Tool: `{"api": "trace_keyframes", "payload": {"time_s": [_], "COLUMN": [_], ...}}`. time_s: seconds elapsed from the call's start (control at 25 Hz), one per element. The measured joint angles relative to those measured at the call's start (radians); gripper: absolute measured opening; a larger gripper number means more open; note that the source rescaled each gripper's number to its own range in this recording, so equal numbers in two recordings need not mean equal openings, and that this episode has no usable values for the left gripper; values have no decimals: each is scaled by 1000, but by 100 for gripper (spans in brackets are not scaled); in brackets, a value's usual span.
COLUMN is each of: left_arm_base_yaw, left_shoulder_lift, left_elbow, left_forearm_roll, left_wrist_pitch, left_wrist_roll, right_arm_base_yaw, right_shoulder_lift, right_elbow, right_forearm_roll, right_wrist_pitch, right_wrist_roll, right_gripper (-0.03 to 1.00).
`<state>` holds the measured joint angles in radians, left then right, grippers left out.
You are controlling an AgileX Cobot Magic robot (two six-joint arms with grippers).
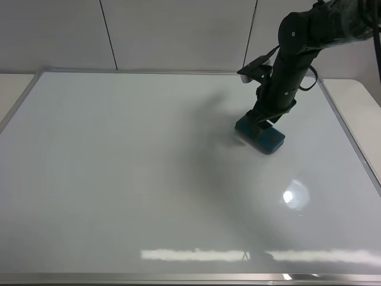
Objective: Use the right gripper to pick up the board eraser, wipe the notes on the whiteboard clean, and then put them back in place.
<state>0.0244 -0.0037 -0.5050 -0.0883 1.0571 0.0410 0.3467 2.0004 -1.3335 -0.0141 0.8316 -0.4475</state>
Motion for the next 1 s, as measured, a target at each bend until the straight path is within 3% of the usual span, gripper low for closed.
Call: {"api": "trace_keyframes", "payload": {"time_s": [0.12,0.28,0.8,1.0], "left_arm_base_yaw": [0,0,0,0], "left_shoulder_lift": [0,0,0,0], "left_elbow": [0,0,0,0], "left_forearm_roll": [0,0,0,0], "left_wrist_pitch": [0,0,0,0], "left_wrist_roll": [0,0,1,0], "right_arm_base_yaw": [0,0,42,40], "right_shoulder_lift": [0,0,-26,-136], "right_elbow": [0,0,0,0], "right_forearm_roll": [1,1,-1,-23], "right_wrist_pitch": [-12,-22,5,24], "right_wrist_roll": [4,26,61,142], "right_gripper": [85,94,96,96]}}
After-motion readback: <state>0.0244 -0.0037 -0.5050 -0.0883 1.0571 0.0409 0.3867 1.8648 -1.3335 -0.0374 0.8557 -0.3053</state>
